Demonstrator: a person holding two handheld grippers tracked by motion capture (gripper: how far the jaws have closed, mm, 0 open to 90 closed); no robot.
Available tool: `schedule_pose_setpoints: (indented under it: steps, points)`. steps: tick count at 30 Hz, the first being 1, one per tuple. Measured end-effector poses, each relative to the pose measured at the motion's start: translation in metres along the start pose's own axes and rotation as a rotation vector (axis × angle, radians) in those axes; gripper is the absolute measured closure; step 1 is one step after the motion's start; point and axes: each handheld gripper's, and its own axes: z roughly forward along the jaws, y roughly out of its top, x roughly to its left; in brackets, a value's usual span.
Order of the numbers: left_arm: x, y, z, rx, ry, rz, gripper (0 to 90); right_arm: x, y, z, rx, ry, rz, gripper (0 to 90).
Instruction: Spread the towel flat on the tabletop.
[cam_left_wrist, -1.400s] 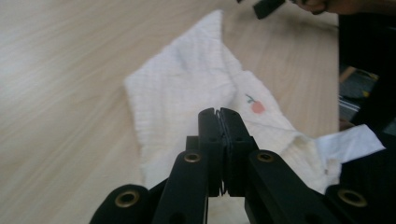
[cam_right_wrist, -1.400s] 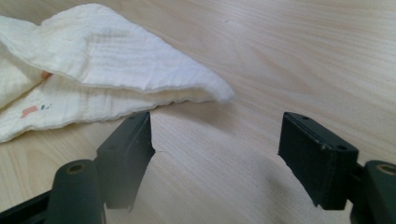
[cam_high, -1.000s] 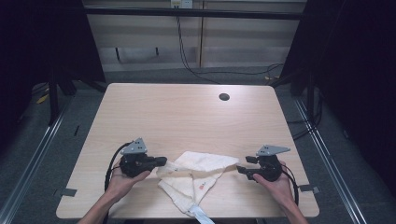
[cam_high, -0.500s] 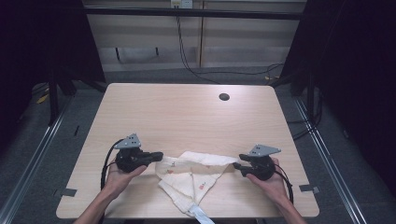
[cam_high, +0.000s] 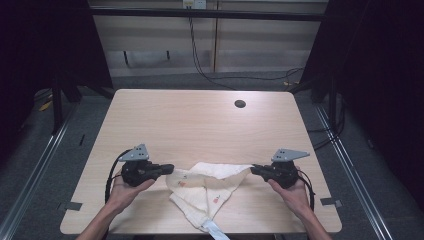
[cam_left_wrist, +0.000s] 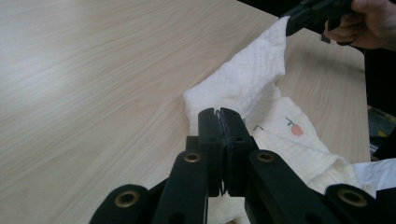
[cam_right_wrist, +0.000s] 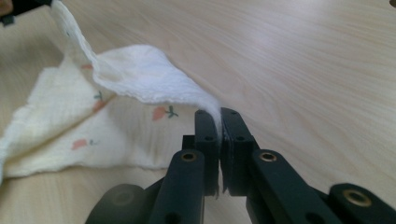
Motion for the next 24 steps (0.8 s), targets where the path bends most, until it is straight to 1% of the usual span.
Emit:
schedule_pose_setpoints:
  steps: [1,2,4,7,9,10,11,12,14,15,16,17,19,22,23,24]
  points:
    - [0.000,0.001,-0.001,-0.003,0.002,0.001,88.9,0.000,0.003,-0.002,-0.007,0.016,0.006,86.8]
    - [-0.001,0.003,-0.002,-0.003,0.003,0.001,88.9,0.000,0.006,-0.004,-0.017,0.023,0.001,86.6]
    - [-0.001,0.008,-0.006,-0.005,0.023,0.019,88.9,0.000,0.013,-0.009,-0.038,0.034,-0.004,86.9]
    - [0.001,0.017,-0.014,-0.022,0.025,0.038,88.9,0.000,0.024,-0.017,-0.074,0.054,-0.010,87.4]
    - [0.001,0.020,-0.019,-0.042,0.027,0.038,88.9,-0.002,0.032,-0.022,-0.098,0.073,-0.006,87.5]
    - [0.001,0.022,-0.021,-0.052,0.030,0.039,88.9,-0.002,0.037,-0.024,-0.106,0.083,0.000,87.4]
    - [0.002,0.023,-0.023,-0.058,0.034,0.039,88.9,-0.003,0.042,-0.025,-0.102,0.090,-0.003,87.4]
    - [0.002,0.025,-0.025,-0.069,0.037,0.040,88.9,-0.003,0.046,-0.028,-0.104,0.086,-0.015,87.4]
    - [0.003,0.029,-0.031,-0.100,0.038,0.034,88.9,-0.003,0.057,-0.033,-0.118,0.094,-0.017,87.5]
    - [0.003,0.031,-0.033,-0.114,0.042,0.040,88.9,-0.003,0.062,-0.036,-0.127,0.088,-0.025,87.5]
    - [0.002,0.033,-0.036,-0.131,0.047,0.040,88.9,-0.003,0.067,-0.040,-0.140,0.095,-0.025,87.5]
    - [0.000,0.036,-0.037,-0.144,0.039,0.038,88.9,-0.003,0.072,-0.042,-0.145,0.099,-0.025,87.6]
    - [-0.004,0.042,-0.037,-0.151,0.039,0.053,88.9,-0.002,0.080,-0.047,-0.155,0.100,-0.028,87.7]
    - [-0.007,0.054,-0.039,-0.185,0.029,0.066,89.0,0.002,0.094,-0.052,-0.152,0.088,-0.051,87.8]
    - [-0.008,0.058,-0.041,-0.186,0.038,0.078,88.9,0.003,0.099,-0.055,-0.153,0.089,-0.062,87.8]
    - [-0.009,0.063,-0.043,-0.193,0.042,0.082,89.0,0.004,0.103,-0.058,-0.160,0.084,-0.067,87.8]
